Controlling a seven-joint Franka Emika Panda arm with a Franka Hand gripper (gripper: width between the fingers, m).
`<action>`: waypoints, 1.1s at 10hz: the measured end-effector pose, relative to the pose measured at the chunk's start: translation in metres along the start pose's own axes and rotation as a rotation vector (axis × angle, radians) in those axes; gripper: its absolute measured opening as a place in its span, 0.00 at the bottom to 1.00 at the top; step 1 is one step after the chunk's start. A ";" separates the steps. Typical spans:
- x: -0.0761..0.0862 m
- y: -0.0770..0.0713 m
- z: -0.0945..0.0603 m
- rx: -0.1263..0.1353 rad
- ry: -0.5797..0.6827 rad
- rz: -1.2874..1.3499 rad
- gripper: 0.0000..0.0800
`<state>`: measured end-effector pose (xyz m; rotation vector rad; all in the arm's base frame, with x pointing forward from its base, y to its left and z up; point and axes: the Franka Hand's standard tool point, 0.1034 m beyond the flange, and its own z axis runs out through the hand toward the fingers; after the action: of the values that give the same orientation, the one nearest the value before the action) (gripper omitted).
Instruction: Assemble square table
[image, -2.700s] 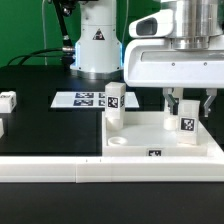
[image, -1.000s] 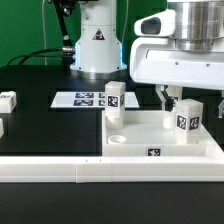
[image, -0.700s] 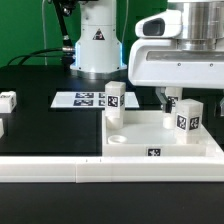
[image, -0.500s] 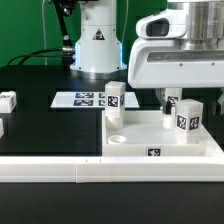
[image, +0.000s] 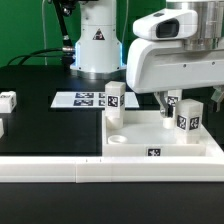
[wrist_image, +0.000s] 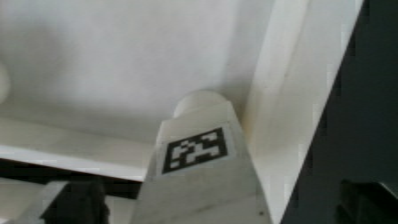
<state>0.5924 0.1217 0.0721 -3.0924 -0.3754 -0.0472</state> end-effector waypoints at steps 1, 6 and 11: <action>0.000 0.001 0.000 -0.004 -0.001 -0.071 0.81; 0.000 0.002 0.000 -0.004 -0.001 -0.081 0.36; 0.000 0.002 0.000 0.011 0.004 0.243 0.36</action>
Offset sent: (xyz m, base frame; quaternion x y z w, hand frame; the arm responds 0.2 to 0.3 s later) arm 0.0000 0.0000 0.0000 0.0000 0.0000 0.0000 1.0000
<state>0.5925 0.1199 0.0719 -3.1001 0.0017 -0.0460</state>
